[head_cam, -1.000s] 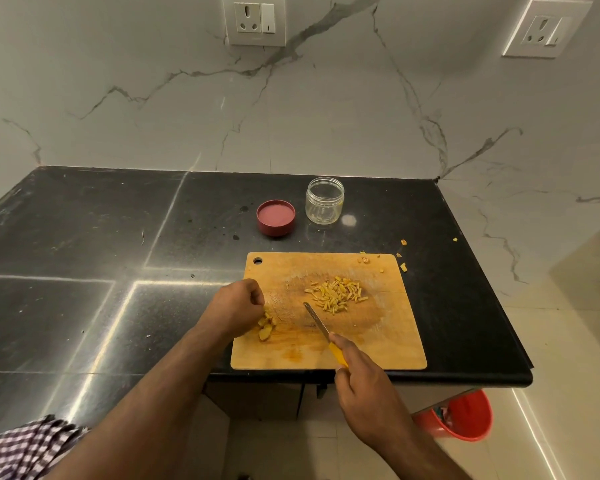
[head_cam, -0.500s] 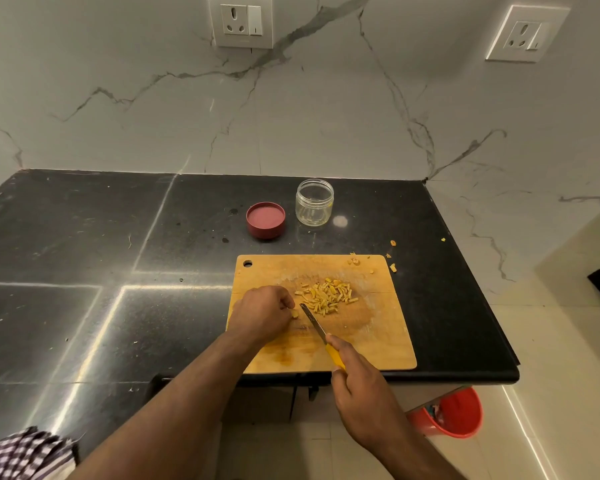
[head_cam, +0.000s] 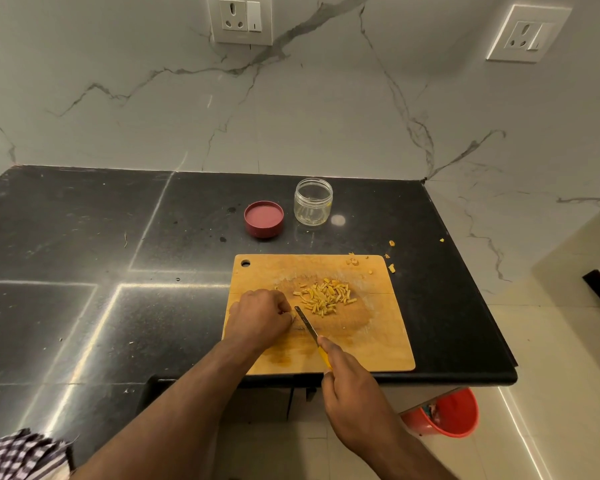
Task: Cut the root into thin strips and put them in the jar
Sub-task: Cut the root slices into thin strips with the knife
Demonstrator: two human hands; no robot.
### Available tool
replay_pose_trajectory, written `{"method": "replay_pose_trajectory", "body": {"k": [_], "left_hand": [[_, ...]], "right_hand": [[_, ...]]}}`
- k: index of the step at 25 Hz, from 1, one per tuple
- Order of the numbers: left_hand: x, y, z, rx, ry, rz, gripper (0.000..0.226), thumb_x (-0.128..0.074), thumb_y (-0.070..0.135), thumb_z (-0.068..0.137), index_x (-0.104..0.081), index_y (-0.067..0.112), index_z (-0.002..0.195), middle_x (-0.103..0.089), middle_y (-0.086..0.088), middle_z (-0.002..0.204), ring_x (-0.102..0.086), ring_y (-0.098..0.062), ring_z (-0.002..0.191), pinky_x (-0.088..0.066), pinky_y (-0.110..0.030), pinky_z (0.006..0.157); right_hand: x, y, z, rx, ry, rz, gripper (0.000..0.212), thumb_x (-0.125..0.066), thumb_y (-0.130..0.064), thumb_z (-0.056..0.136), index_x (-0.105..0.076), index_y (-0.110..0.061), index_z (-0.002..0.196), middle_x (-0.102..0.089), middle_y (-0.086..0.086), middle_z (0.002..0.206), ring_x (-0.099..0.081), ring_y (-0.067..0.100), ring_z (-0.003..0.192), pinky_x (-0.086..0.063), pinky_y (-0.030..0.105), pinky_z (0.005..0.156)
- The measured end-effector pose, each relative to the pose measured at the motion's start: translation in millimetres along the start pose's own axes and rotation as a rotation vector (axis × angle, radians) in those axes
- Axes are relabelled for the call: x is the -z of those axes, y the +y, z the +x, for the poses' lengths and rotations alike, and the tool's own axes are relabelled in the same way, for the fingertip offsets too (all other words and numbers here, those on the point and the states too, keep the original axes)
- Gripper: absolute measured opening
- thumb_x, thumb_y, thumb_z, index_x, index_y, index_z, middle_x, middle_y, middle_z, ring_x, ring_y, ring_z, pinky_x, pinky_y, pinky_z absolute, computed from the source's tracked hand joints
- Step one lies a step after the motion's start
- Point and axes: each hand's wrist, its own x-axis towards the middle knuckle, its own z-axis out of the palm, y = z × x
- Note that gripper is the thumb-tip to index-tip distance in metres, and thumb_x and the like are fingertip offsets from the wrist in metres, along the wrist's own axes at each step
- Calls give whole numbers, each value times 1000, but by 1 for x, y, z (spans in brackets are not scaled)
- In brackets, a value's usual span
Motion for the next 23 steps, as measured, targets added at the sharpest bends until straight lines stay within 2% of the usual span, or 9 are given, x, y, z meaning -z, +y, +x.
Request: {"method": "replay_pose_trajectory", "body": {"k": [3, 8, 14, 18, 23], "left_hand": [[0, 2, 0, 23, -4, 17, 5, -66, 33, 88, -69, 31, 84, -68, 12, 85, -61, -13, 86, -55, -41, 81], [0, 4, 1, 69, -11, 46, 15, -64, 37, 86, -59, 32, 73, -64, 14, 79, -59, -14, 85, -51, -40, 82], [0, 5, 0, 89, -11, 35, 8, -64, 35, 89, -66, 32, 82, -67, 14, 86, -58, -13, 91, -47, -41, 87], [2, 3, -2, 101, -14, 4, 10, -62, 35, 92, -71, 33, 89, -68, 17, 92, -57, -11, 96, -47, -42, 91], [0, 4, -3, 132, -11, -9, 12, -62, 32, 90, -67, 36, 80, -67, 19, 86, -60, -12, 93, -51, -45, 90]], "right_hand": [[-2, -4, 1, 25, -22, -59, 53, -32, -26, 105, -16, -34, 154, -41, -10, 142, -46, 6, 118, -42, 24, 97], [-8, -6, 5, 20, -24, -143, 53, -30, -26, 104, -12, -33, 154, -44, -6, 132, -50, 13, 103, -45, 29, 86], [-4, 1, -16, 22, -20, -126, 53, -30, -26, 104, -12, -35, 154, -44, -10, 128, -53, 10, 94, -47, 25, 80], [0, -4, -10, -2, 8, -93, 53, -31, -28, 105, -12, -34, 154, -43, -10, 136, -52, 9, 106, -47, 26, 88], [-5, -13, 2, 5, -13, -100, 54, -31, -28, 104, -12, -33, 154, -42, -8, 140, -48, 10, 115, -44, 26, 93]]}}
